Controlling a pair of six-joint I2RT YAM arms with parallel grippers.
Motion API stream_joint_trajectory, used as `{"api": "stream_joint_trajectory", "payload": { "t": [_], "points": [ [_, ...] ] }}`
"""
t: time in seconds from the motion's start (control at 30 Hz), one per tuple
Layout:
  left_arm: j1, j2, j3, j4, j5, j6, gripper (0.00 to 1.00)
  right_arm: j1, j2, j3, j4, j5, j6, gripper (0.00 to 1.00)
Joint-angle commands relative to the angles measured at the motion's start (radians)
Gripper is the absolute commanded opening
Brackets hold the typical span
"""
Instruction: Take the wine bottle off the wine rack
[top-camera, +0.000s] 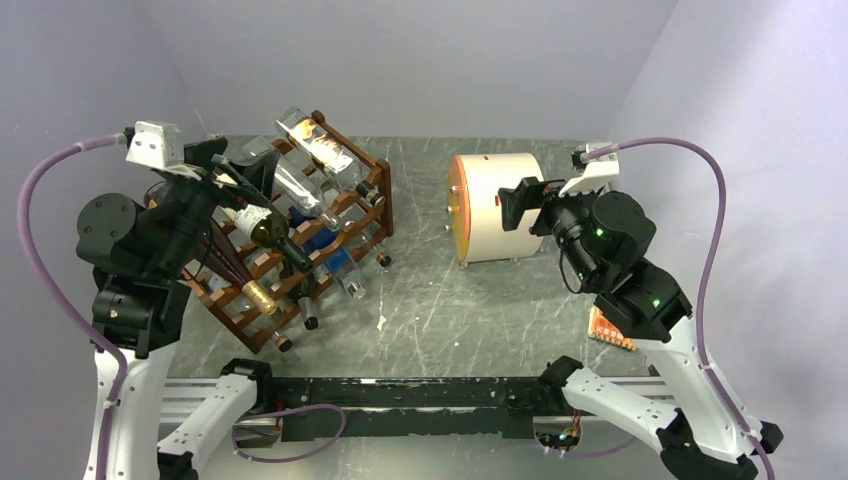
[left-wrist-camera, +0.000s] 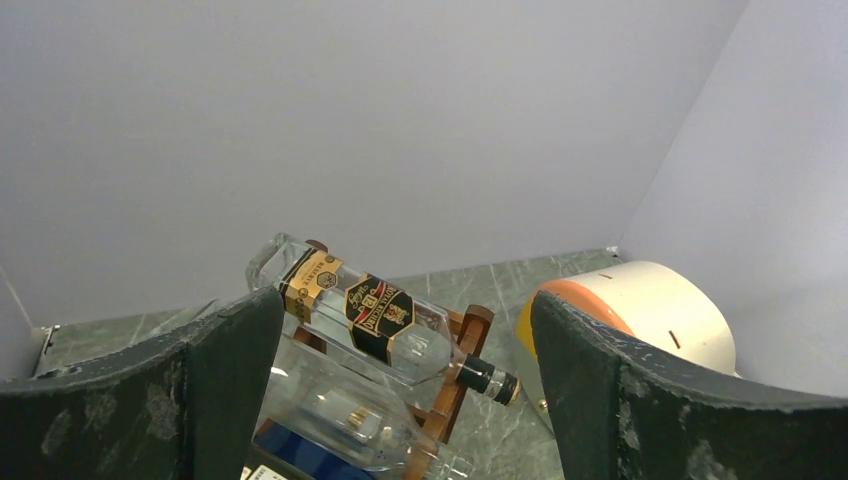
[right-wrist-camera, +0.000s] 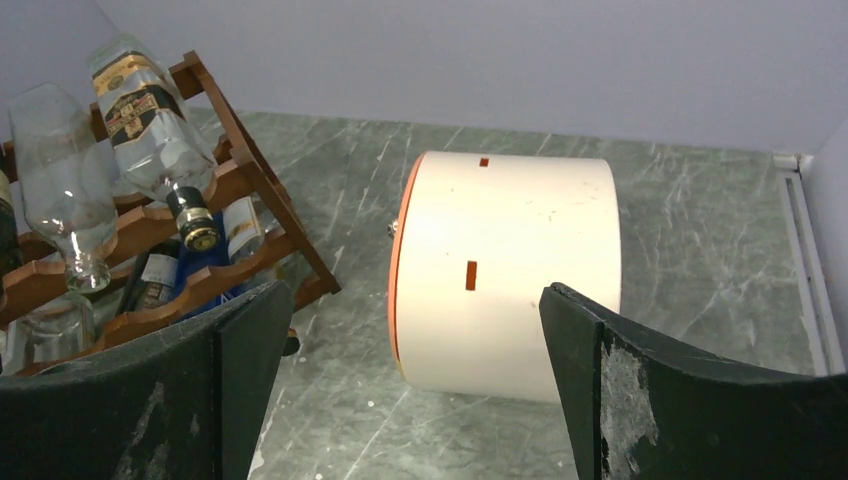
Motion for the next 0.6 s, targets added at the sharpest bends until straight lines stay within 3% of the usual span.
{"api": "stream_joint_trajectory", "payload": {
  "t": [0.0, 0.57],
  "points": [
    [0.026, -0.012, 0.010, -0.026, 0.002, -0.057, 0.97, -0.015, -0.021, -0.036, 0.040, 0.032, 0.063, 1.00],
    [0.098, -0.044, 0.017, -0.142, -0.027, -0.170, 0.99, -0.059, -0.010, -0.139, 0.070, 0.082, 0.257, 1.00]
  ]
}}
